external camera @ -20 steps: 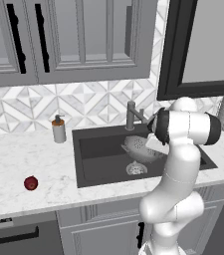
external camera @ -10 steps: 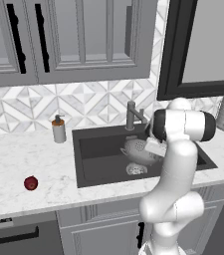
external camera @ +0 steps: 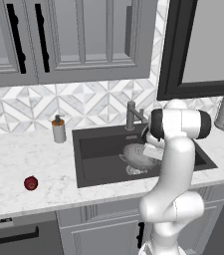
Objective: Put the colander in the sink, put the pear in the colander, and turn on the sink faucet and pour water over the colander.
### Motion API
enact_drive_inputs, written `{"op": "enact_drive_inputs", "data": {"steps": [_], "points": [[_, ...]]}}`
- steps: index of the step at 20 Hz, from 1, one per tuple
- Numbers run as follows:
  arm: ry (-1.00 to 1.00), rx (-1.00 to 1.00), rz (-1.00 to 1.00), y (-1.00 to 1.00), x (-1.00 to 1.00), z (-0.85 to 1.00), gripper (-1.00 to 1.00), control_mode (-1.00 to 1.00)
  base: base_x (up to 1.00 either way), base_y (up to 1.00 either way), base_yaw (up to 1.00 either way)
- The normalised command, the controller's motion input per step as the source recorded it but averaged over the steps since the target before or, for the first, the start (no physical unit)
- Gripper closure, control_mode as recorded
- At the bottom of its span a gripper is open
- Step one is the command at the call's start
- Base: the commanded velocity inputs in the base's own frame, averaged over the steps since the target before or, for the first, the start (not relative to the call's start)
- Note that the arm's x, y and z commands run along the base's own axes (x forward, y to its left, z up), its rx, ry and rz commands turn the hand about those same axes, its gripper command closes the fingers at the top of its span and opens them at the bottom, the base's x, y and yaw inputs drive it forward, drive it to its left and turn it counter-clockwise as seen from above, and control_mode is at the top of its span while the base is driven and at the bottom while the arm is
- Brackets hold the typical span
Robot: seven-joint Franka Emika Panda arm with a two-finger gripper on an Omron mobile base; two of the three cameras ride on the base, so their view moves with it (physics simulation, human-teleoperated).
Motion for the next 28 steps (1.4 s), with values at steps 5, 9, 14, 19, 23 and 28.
{"op": "enact_drive_inputs", "data": {"steps": [5,9,14,19,23,28], "points": [[0.0,0.0,-0.03,-0.01,0.17,-0.2,1.0,-1.0,0.0,0.0,0.0],[0.0,0.0,-0.05,-0.02,0.23,-0.15,1.0,-1.0,0.0,0.0,0.0],[0.0,0.0,-0.01,0.0,0.05,-0.17,1.0,-1.0,0.0,0.0,0.0],[0.0,0.0,0.0,0.0,0.0,-0.14,1.0,-1.0,0.0,0.0,0.0],[0.0,0.0,0.0,0.0,0.0,-0.12,1.0,-1.0,0.0,0.0,0.0],[0.0,0.0,0.0,0.0,0.0,-0.1,1.0,-1.0,0.0,0.0,0.0]]}}
